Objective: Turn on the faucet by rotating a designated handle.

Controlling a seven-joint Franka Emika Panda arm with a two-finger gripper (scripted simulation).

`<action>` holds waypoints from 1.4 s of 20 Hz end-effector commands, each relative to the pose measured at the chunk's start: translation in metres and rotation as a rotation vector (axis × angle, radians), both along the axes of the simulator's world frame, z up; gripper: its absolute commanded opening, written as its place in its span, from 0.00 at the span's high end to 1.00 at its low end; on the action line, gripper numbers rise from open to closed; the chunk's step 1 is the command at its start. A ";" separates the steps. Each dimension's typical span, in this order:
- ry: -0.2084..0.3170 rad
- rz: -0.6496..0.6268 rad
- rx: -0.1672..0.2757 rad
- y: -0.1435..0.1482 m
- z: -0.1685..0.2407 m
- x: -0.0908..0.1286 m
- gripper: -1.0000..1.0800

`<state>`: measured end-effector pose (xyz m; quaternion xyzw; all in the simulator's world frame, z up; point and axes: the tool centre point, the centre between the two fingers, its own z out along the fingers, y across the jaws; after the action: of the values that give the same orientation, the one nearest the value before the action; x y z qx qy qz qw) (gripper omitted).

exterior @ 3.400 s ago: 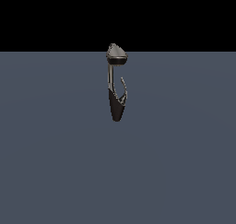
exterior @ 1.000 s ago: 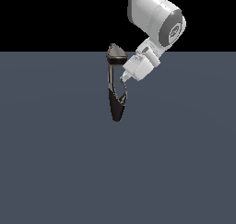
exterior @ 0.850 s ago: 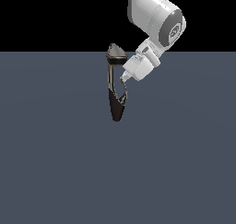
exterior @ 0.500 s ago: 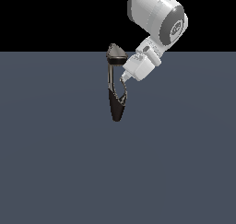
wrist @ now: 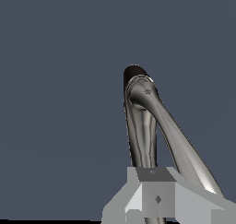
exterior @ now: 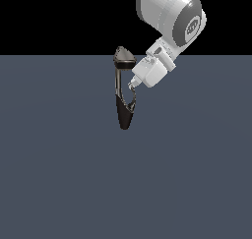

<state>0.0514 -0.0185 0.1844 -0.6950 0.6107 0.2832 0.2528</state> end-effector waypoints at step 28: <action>0.005 0.010 0.006 -0.056 -0.048 -0.066 1.00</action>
<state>-0.0017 -0.0510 0.1613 -0.7083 0.5919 0.2824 0.2612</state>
